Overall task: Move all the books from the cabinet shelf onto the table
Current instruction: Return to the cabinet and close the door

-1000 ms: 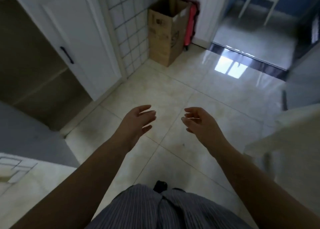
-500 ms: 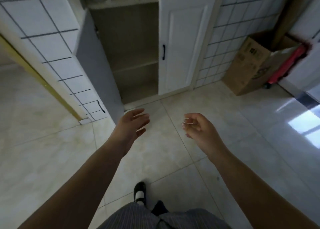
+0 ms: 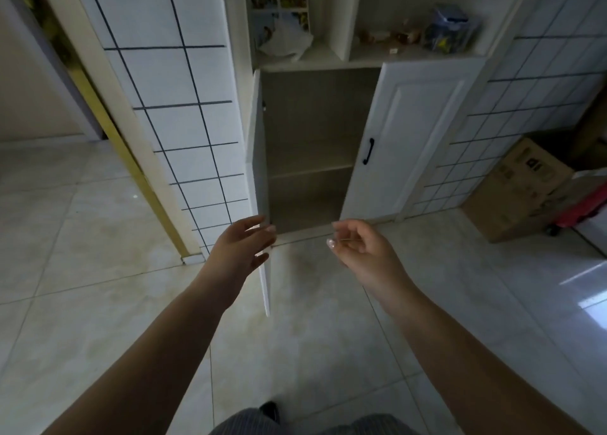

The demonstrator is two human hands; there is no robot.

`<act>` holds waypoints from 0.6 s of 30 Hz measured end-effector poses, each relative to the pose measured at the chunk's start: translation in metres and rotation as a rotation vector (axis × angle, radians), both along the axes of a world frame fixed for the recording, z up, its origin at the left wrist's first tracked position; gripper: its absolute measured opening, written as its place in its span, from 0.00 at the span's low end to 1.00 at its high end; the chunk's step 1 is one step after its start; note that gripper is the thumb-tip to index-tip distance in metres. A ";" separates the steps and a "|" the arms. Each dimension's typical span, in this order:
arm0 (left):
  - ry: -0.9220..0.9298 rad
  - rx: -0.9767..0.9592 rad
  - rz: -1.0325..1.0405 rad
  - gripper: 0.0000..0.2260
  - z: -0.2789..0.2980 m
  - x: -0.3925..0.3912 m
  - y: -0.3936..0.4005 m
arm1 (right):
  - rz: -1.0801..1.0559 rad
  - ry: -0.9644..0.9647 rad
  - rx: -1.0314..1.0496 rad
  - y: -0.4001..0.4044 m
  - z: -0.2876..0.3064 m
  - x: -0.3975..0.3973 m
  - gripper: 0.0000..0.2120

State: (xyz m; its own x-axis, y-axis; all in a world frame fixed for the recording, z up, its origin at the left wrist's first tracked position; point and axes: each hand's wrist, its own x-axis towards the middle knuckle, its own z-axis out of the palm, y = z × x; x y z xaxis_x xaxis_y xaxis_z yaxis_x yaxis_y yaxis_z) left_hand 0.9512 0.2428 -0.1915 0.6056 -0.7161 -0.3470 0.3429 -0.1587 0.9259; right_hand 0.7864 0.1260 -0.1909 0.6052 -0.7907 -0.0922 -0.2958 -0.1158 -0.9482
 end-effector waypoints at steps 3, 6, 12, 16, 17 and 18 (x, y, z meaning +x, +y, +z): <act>-0.078 0.030 0.009 0.16 -0.006 0.038 -0.009 | 0.041 0.031 -0.039 -0.006 0.002 0.044 0.11; -0.161 0.046 -0.011 0.24 -0.010 0.066 -0.021 | 0.074 0.066 -0.077 -0.014 0.008 0.080 0.11; -0.356 0.063 -0.131 0.33 -0.007 0.111 -0.054 | 0.122 0.107 -0.092 -0.026 0.023 0.143 0.18; -0.642 0.108 -0.294 0.36 -0.004 0.132 -0.068 | 0.118 0.107 -0.068 -0.035 0.027 0.171 0.25; -0.716 0.138 -0.340 0.37 -0.004 0.138 -0.070 | 0.113 0.112 -0.062 -0.038 0.026 0.177 0.26; -0.781 0.168 -0.373 0.36 -0.004 0.143 -0.071 | 0.114 0.127 -0.065 -0.040 0.026 0.182 0.27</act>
State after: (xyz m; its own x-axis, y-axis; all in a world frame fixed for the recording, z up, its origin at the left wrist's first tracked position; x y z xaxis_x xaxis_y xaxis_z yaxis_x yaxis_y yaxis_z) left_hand 1.0937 0.1721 -0.1952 0.4505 -0.8914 -0.0502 -0.4793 -0.2889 0.8287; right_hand 0.9680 0.0856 -0.1653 0.6779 -0.7246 -0.1246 -0.3943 -0.2153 -0.8934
